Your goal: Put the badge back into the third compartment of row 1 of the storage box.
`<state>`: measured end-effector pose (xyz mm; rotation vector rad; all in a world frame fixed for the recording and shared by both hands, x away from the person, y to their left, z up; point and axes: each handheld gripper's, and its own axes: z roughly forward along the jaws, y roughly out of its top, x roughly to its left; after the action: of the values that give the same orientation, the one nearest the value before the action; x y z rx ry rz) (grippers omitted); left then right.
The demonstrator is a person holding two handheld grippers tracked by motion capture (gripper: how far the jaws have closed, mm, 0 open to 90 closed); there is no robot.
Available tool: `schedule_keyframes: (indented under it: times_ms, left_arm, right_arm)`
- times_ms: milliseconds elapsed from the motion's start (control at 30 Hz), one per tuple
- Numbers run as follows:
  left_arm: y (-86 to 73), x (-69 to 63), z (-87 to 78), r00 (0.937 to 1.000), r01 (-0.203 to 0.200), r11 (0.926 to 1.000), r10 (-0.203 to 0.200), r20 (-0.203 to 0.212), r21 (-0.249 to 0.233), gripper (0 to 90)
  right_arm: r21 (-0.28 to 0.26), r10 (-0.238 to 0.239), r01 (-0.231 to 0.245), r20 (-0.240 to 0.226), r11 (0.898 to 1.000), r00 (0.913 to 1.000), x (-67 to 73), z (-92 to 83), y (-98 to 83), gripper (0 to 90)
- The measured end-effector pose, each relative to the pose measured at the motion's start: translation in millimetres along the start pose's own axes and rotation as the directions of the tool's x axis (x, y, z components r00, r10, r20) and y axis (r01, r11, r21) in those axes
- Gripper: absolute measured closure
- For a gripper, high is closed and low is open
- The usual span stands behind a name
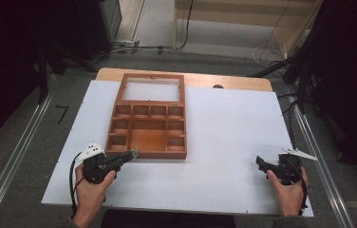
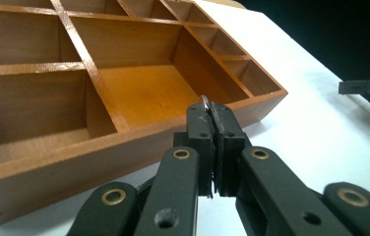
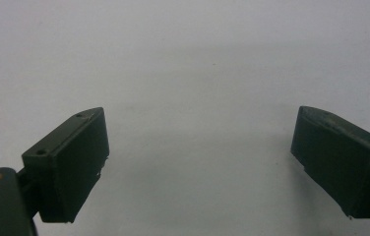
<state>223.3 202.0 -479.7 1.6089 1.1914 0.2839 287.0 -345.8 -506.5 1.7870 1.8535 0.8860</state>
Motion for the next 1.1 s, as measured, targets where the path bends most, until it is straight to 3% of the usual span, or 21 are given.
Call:
schedule_keyframes:
  times_ms: [400,1100]
  left_arm:
    - [12.9,2.0,7.1,0.9998,0.018,0.9996,-0.018,0.009,-0.021,89.6]
    - [25.0,6.5,27.1,0.9993,0.037,0.9992,-0.037,0.012,-0.015,89.6]
  right_arm:
    - [0.001,0.005,-0.005,-0.003,1.000,1.0000,0.0,-0.4,-0.1,5.8]
    - [-0.002,0.003,-0.003,-0.010,1.000,0.9999,-0.4,-1.2,-0.5,5.8]
